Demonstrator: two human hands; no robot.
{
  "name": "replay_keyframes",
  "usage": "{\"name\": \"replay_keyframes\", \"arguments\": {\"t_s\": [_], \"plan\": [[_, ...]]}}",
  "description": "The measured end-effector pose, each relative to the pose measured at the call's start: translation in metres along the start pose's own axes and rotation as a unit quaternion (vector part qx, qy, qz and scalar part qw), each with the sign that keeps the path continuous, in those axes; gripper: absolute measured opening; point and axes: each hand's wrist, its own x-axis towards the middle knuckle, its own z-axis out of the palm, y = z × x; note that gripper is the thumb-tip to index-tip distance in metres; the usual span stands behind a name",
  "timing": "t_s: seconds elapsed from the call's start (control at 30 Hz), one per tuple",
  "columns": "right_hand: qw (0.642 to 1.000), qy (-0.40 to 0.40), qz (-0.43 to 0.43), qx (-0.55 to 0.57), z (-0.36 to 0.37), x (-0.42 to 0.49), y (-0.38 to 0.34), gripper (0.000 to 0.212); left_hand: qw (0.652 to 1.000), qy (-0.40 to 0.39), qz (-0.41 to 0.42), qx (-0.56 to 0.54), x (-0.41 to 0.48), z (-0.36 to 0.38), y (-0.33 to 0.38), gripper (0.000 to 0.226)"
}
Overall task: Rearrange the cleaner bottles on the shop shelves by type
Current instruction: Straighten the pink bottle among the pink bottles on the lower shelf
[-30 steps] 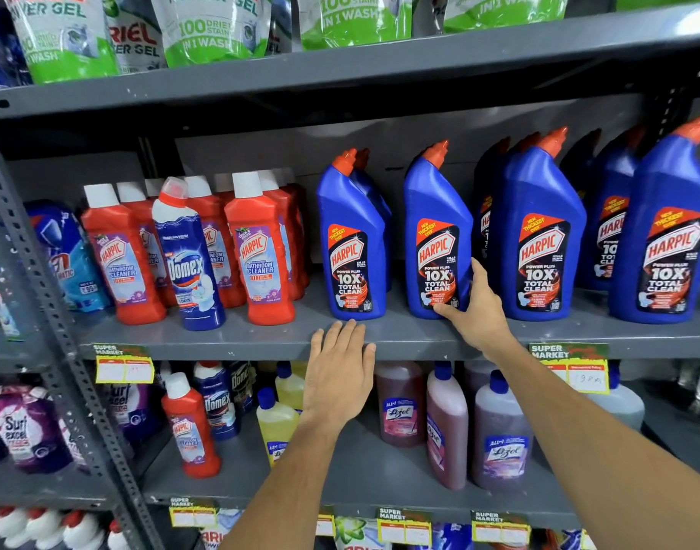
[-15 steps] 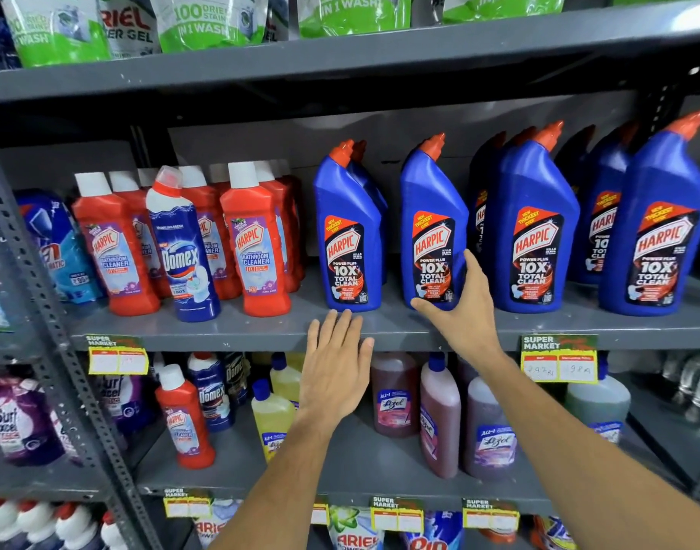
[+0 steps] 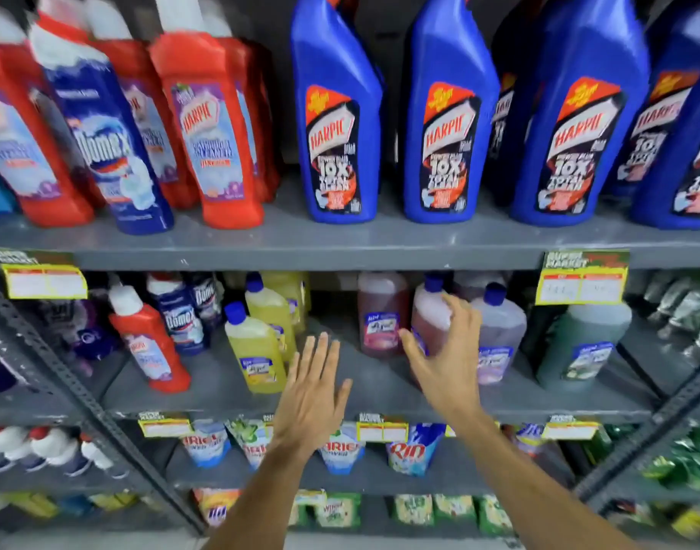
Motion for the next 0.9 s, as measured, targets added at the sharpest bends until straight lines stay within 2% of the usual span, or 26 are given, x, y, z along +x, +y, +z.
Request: {"name": "replay_keyframes", "arguments": {"t_s": [0.1,0.27,0.33,0.43,0.53,0.7,0.9], "plan": [[0.996,-0.026,0.078,-0.015,0.016,-0.01,0.03,0.088,0.997,-0.076,-0.001,0.005,0.0,0.031,-0.015,0.072],[0.971,-0.028,0.234,-0.037,0.042,-0.011,0.068,0.103,0.989,-0.147,-0.016,-0.019,0.003,0.068,-0.031,0.072],[0.962,-0.029,0.265,-0.051,0.05,-0.009,0.079,0.099,0.984,-0.175,-0.023,-0.029,0.003,0.081,-0.038,0.073],[0.949,-0.038,0.304,-0.074,0.057,-0.007,0.093,0.081,0.976,-0.208,-0.046,-0.036,0.001,0.097,-0.047,0.075],[0.942,-0.046,0.317,-0.102,0.058,-0.009,0.102,0.069,0.977,-0.206,-0.045,-0.03,-0.003,0.11,-0.053,0.075],[0.948,-0.086,0.283,-0.115,0.054,-0.016,0.105,0.063,0.983,-0.178,-0.031,-0.039,-0.002,0.119,-0.06,0.073],[0.944,-0.197,0.263,-0.033,0.042,-0.017,0.108,0.069,0.982,-0.181,-0.035,-0.044,-0.002,0.121,-0.061,0.072]]}}
